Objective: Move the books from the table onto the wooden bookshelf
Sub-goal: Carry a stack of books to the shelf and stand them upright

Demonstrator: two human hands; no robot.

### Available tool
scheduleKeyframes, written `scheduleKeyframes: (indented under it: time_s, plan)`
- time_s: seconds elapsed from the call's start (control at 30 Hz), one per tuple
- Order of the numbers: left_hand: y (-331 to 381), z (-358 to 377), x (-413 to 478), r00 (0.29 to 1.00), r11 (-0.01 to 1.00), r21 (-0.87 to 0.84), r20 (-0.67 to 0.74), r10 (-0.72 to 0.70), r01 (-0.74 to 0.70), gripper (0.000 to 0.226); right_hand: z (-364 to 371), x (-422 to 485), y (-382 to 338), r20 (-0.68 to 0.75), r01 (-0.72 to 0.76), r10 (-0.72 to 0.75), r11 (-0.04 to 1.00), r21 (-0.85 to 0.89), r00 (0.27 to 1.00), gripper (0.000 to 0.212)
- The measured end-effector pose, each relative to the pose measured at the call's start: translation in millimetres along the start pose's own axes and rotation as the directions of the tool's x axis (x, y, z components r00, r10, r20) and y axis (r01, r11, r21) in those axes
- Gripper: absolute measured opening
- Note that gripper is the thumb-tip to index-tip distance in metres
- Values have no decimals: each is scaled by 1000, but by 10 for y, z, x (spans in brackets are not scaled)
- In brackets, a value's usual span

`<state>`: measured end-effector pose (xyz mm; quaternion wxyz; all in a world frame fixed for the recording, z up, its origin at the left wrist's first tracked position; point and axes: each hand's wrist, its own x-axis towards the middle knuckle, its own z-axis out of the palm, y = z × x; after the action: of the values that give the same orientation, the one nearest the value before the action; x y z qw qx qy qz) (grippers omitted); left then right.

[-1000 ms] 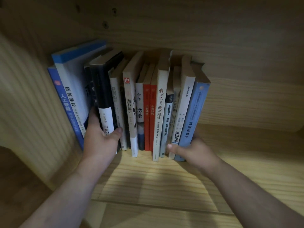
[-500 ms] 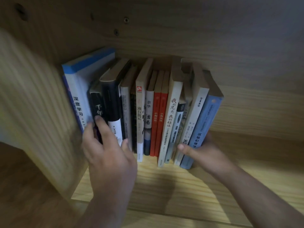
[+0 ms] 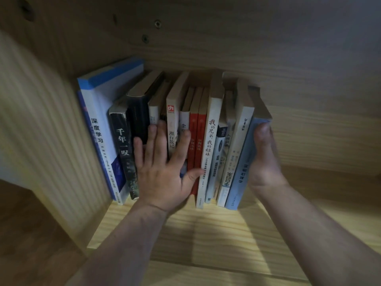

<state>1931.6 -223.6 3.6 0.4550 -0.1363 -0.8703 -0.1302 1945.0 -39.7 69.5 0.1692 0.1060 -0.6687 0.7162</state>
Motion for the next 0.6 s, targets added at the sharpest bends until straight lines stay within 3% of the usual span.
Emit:
scheduleKeyframes:
  time_s: [0.13, 0.33, 0.47, 0.6]
  plan:
    - [0, 73, 3, 999, 999, -8, -26, -32, 32, 91, 11, 20, 47, -113, 96, -110, 988, -118, 988, 100]
    - [-34, 59, -6, 998, 998, -4, -9, -61, 61, 69, 11, -104, 194, -104, 158, -195, 945, -287, 975, 44]
    - [2, -15, -7, 990, 996, 29, 113, -82, 79, 72, 75, -206, 332, -133, 196, -234, 948, -251, 963, 63]
    - [-1, -208, 13, 978, 993, -77, 196, -68, 84, 79, 201, -196, 337, -233, 169, -242, 941, -293, 942, 70]
